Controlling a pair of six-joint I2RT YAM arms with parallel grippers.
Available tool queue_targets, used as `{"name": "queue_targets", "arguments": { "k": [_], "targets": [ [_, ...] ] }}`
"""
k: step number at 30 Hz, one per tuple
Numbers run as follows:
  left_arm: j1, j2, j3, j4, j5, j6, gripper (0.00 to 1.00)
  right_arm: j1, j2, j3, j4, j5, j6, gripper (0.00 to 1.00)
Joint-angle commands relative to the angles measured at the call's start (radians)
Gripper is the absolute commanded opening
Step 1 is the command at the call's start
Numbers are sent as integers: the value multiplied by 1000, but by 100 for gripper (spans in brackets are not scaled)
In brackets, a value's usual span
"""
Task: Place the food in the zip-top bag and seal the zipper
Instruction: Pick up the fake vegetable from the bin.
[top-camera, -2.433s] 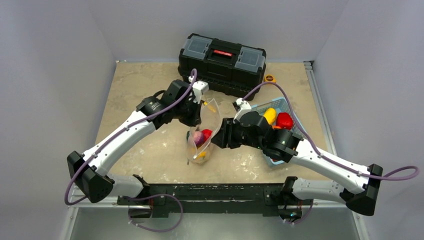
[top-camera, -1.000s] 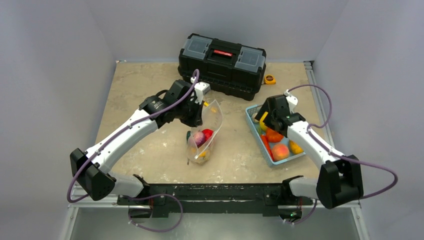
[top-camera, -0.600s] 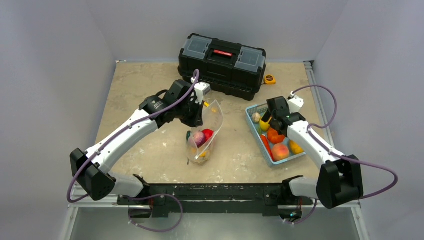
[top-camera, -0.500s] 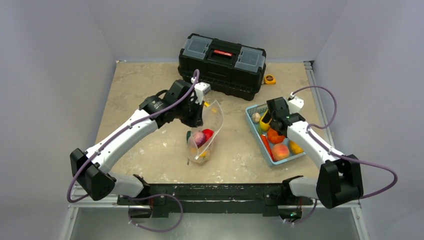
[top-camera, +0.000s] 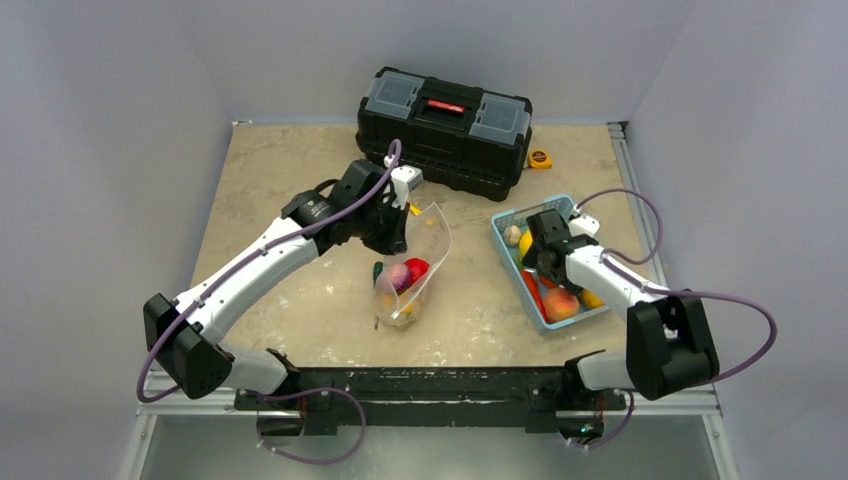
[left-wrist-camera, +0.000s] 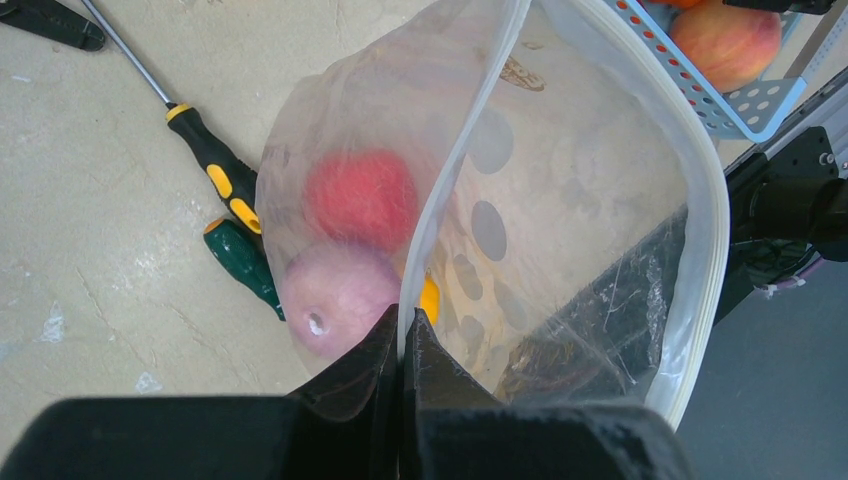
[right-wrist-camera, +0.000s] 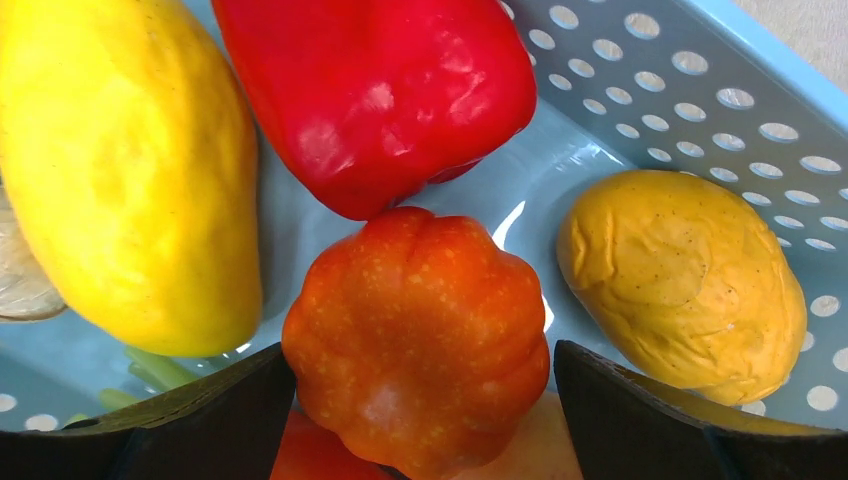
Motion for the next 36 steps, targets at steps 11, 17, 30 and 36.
{"name": "queue_targets", "arguments": {
  "k": [11, 17, 30, 36],
  "targets": [
    [1, 5, 32, 7, 19, 2, 0, -1, -97, -28, 59, 21, -15, 66],
    [1, 16, 33, 7, 31, 0, 0, -2, -183, -42, 50, 17, -19, 34],
    [1, 25, 32, 7, 35, -4, 0, -2, -520, -78, 112, -152, -151, 0],
    [0, 22, 32, 7, 36, -5, 0, -1, -672, -118, 197, -368, -257, 0]
  ]
}}
